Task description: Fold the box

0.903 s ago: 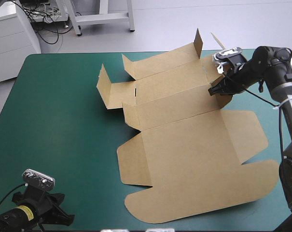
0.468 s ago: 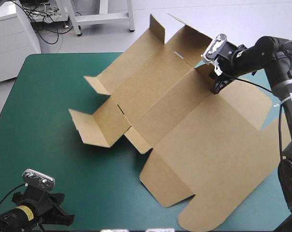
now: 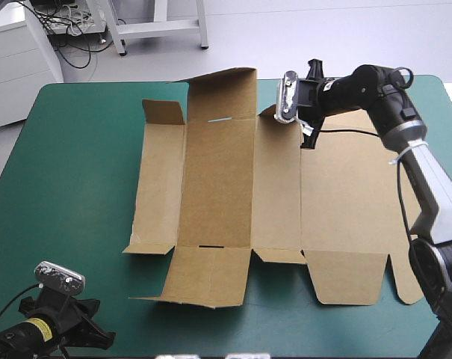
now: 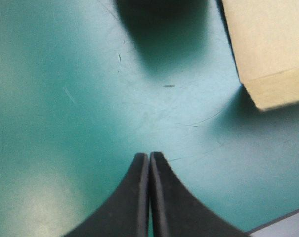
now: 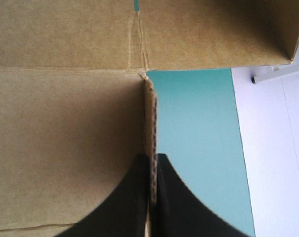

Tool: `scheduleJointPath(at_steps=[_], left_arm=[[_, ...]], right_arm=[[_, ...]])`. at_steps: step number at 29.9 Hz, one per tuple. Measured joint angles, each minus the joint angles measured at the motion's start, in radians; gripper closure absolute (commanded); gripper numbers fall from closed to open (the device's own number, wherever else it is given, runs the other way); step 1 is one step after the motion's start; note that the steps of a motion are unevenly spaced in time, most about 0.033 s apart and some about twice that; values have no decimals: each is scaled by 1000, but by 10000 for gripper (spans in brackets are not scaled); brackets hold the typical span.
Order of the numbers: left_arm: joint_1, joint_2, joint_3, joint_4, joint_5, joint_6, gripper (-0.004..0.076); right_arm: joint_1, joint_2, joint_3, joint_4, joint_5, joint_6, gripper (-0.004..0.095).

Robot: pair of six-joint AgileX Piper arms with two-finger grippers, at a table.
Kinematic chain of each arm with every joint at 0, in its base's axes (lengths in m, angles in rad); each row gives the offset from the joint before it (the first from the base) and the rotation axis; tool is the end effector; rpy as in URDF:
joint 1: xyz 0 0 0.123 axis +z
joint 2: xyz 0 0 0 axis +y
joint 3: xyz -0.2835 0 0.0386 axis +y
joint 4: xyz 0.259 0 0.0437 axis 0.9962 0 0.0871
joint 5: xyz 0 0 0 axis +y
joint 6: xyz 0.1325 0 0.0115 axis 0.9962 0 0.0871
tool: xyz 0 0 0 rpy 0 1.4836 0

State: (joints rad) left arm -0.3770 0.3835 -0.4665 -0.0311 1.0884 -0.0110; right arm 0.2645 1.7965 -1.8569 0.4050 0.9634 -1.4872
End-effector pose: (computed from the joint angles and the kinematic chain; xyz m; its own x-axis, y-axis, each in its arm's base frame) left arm 0.0793 -0.0353 0.2242 -0.7481 0.2689 -0.6067 0.3646 0.9304 -0.0373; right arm 0.4199 0.1583 0.3618 0.2310 -0.8669 -0.4418 -0.7903 0.0976 -0.6048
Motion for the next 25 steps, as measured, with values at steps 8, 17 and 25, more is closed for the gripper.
scheduleJointPath(at_steps=[8, 17, 25], left_arm=[[0, 0, 0, 0, 0, 0, 756], [0, 0, 0, 0, 0, 0, 756], [0, 0, 0, 0, 2, 0, 756]], right_arm=[[101, 68, 0, 74, -18, -21, 931], [124, 136, 0, 83, 0, 12, 790], [124, 141, 0, 66, 28, 89, 167]])
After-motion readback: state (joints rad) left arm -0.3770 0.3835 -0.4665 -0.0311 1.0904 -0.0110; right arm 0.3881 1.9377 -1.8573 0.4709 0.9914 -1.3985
